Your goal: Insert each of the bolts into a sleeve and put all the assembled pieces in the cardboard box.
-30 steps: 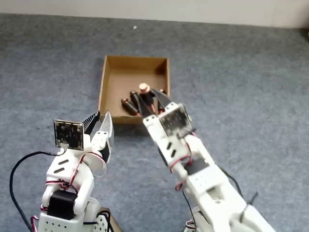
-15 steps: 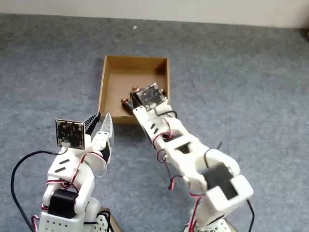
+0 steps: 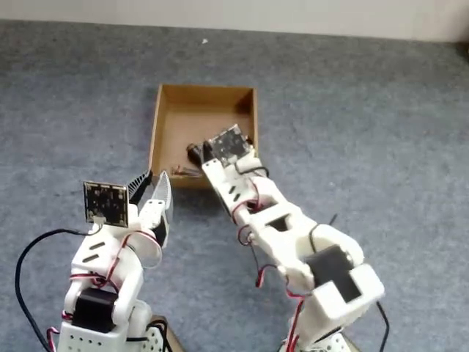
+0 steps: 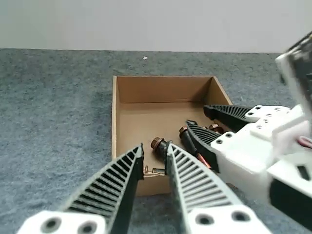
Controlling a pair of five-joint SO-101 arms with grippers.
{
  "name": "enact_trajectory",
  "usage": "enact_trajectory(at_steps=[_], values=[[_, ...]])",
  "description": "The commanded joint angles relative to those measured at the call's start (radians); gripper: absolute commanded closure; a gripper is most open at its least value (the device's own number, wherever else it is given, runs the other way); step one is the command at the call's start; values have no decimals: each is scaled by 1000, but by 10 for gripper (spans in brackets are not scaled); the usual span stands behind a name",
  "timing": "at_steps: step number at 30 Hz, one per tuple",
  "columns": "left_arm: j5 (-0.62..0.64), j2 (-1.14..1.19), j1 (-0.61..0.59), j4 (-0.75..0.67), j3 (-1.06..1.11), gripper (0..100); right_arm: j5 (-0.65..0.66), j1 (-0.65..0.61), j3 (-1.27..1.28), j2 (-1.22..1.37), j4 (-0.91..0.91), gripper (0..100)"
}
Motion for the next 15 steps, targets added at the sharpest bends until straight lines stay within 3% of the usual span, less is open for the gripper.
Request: enact_trajectory(at_steps=[1, 15], values=[[8, -8, -4, -20, -12, 905, 9, 15, 81, -203, -18, 858], [6, -8, -8, -20, -7, 903, 9, 90, 545, -777, -15, 858]])
